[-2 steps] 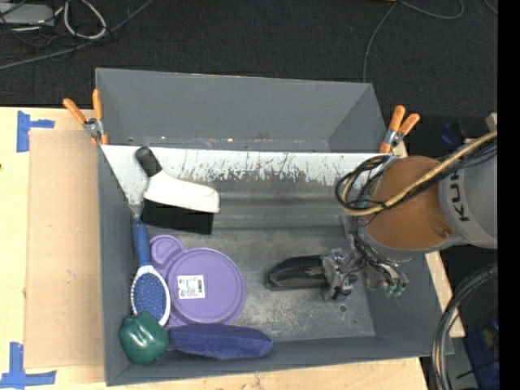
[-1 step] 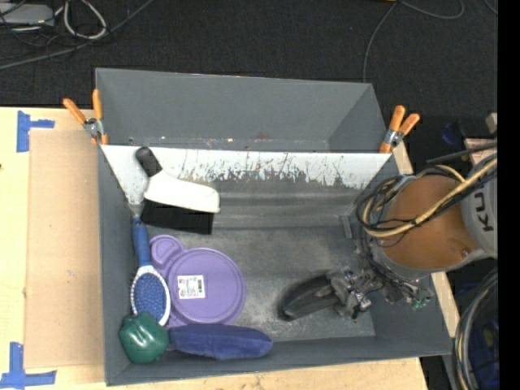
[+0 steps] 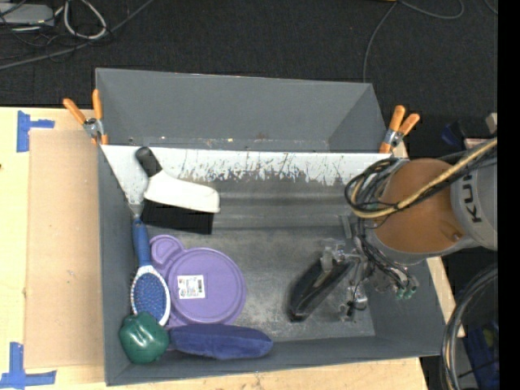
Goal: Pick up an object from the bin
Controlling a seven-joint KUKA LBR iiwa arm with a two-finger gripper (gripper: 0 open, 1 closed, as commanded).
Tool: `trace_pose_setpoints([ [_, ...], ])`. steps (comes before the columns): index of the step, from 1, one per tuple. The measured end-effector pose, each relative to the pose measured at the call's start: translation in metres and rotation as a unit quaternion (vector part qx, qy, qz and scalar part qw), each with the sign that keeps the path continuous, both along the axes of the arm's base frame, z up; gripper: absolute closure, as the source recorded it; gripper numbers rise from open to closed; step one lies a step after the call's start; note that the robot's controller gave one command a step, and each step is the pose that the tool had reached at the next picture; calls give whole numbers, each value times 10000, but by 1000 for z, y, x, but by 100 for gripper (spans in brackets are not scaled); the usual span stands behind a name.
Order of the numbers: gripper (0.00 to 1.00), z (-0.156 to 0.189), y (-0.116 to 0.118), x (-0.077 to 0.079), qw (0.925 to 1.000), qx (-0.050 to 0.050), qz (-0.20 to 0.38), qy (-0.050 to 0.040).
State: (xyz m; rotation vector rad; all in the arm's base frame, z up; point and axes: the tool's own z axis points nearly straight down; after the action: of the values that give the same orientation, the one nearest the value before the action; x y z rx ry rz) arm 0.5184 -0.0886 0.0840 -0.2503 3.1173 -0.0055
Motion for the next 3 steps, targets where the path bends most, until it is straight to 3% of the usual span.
trace_pose_setpoints([
  [1, 100, 5, 5, 8, 10000, 1, -94, -24],
  [3, 100, 7, 2, 9, 10000, 6, -74, -23],
])
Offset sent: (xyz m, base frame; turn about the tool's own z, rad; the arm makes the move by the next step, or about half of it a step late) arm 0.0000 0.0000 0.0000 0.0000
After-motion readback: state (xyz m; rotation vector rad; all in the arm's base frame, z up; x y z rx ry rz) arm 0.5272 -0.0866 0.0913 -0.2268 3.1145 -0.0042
